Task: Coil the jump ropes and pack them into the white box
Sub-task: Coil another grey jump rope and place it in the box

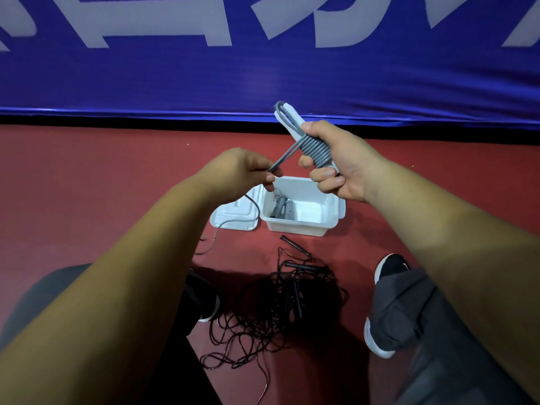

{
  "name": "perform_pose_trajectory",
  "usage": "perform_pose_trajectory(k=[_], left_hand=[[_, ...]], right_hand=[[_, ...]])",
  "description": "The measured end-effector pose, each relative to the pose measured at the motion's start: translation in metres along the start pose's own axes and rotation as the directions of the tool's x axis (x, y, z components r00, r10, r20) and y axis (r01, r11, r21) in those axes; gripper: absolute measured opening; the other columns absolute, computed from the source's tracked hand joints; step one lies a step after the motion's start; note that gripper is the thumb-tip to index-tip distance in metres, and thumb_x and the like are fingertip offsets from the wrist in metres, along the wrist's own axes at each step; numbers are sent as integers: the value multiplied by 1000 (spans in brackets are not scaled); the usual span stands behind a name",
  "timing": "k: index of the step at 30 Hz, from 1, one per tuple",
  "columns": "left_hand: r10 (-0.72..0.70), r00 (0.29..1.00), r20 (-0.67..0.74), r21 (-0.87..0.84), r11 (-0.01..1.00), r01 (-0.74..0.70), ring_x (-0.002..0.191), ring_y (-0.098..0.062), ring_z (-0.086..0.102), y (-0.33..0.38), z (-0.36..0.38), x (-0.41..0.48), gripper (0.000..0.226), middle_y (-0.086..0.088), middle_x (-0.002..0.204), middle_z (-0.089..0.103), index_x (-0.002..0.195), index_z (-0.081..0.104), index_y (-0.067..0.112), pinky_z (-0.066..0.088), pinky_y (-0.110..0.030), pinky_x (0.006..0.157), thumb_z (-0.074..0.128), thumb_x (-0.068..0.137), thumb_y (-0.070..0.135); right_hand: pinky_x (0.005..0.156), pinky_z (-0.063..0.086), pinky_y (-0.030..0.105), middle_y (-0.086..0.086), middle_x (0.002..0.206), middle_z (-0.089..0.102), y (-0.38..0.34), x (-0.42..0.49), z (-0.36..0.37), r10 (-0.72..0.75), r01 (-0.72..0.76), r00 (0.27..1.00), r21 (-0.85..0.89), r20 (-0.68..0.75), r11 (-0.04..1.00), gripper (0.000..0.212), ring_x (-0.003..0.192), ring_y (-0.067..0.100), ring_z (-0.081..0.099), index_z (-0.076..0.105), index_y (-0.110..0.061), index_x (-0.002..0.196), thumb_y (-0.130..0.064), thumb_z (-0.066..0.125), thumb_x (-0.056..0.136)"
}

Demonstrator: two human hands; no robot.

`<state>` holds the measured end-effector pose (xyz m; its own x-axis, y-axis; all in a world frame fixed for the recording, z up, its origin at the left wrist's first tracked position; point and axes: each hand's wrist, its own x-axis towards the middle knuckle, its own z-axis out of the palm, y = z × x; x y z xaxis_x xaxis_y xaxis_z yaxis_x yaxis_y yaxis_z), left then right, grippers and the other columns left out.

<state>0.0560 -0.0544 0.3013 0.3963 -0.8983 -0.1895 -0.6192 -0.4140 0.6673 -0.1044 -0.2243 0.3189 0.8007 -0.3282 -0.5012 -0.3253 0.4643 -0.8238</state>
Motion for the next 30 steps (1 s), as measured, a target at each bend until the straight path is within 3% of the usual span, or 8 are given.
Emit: perform_pose_trajectory(k=[2,7,11,16,19,22,25,30], left_hand=[[-7,1000,-3,19,1000,7,92,-10,71,-3,1,2,18,15,91,80,113,80,30,53,-36,87,68,101,23],[-5,1000,2,10,1000,5,77,12,64,-3,2,0,14,16,89,79,106,83,26,43,-13,74,71,99,22],[0,998,-55,0,1000,0,62,10,60,3,-1,-2,23,21,70,72,82,78,35,39,-12,62,72,98,18],[73,995,-67,37,997,-71,76,-11,67,5,-9,-6,22,7,86,77,87,79,31,50,-27,70,71,94,12],[120,993,-8,-30,992,-120,89,0,73,9,-9,-8,24,11,95,81,108,83,24,52,-17,78,72,94,7],[84,994,-75,-74,993,-89,84,2,72,16,-6,-7,18,16,88,80,101,85,26,53,-16,78,76,92,13],[140,982,-128,-37,989,-146,86,-3,73,21,-8,-10,19,13,89,79,96,84,27,58,-24,83,76,90,11],[235,948,-215,43,972,-232,86,-3,69,19,-15,-12,18,9,91,71,102,85,30,55,-29,81,80,90,17]], right_hand=[[39,10,19,0,73,52,1,-3,3,24,-23,998,-28,54,999,31,47,8,21,52,-23,97,-52,64,99],[40,8,18,-1,71,48,4,-7,5,98,-70,973,-138,209,988,35,42,5,23,54,-23,89,-55,61,100],[39,7,17,-2,68,45,4,-11,5,176,-109,927,-210,332,972,33,40,2,22,56,-23,92,-55,63,92],[39,9,15,-2,65,45,6,-14,0,349,-209,839,-345,417,915,37,36,1,27,59,-17,92,-54,62,90],[36,16,12,-1,65,44,12,-16,0,508,-292,743,-472,436,832,48,36,1,29,60,-13,103,-56,69,85],[37,15,13,0,68,44,17,-15,2,590,-310,691,-566,417,764,64,38,3,28,61,-9,139,-56,62,95],[35,19,15,1,72,47,23,-10,4,581,-311,726,-579,367,754,83,40,4,32,44,-9,157,-58,63,93],[38,38,19,5,81,64,27,1,5,363,-264,921,-458,142,849,65,53,11,52,65,-13,132,-68,55,99]])
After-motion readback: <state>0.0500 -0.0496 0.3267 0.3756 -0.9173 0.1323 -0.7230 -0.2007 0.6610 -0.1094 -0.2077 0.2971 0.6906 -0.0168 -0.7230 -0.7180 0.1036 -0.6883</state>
